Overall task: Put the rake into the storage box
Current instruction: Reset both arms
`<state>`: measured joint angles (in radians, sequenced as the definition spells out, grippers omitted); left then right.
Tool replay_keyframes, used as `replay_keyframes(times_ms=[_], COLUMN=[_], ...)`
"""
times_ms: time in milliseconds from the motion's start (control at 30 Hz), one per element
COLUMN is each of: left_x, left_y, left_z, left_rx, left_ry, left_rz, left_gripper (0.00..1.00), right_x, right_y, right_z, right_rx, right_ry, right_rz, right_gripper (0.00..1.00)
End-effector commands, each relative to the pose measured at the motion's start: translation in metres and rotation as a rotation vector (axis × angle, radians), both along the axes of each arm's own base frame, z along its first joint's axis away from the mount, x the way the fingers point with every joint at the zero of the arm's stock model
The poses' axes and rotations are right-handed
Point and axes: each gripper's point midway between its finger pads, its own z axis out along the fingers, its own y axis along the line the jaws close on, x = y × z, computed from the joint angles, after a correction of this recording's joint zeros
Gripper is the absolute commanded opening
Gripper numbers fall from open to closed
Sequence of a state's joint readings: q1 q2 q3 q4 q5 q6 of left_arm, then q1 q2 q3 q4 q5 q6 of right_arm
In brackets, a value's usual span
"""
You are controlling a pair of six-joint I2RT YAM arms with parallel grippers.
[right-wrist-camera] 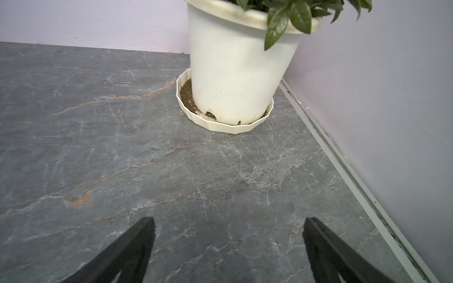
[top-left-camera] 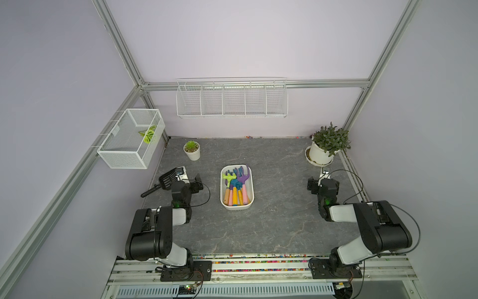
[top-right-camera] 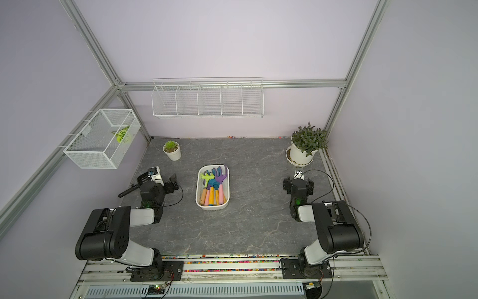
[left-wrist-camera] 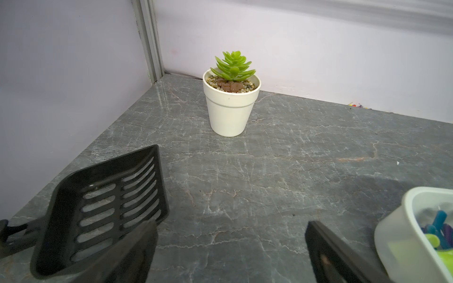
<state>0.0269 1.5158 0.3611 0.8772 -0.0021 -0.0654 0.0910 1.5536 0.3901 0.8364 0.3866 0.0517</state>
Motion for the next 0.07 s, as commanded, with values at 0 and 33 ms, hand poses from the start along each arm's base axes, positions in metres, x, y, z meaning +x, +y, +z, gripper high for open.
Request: replay_keyframes(times_ms=[0,33], left_x=[0.0033,0.0033], left_y=[0.0015,0.0017], left_z=[0.0082,0.0078], left_rx=[0.015,0.016], left_ry=[-0.02,-0.019], left_rz=[0.001,0.002], left_gripper=[1.0,1.0], right_x=[0.0028,0.0023], right_y=[0.0032,0.0036], right_z=[0.0097,0.0103], right_rx=[0.028,0.029], right_ry=[-0.031,-0.027], right_rz=[0.015,0.017], right_gripper=[0.99,0.99])
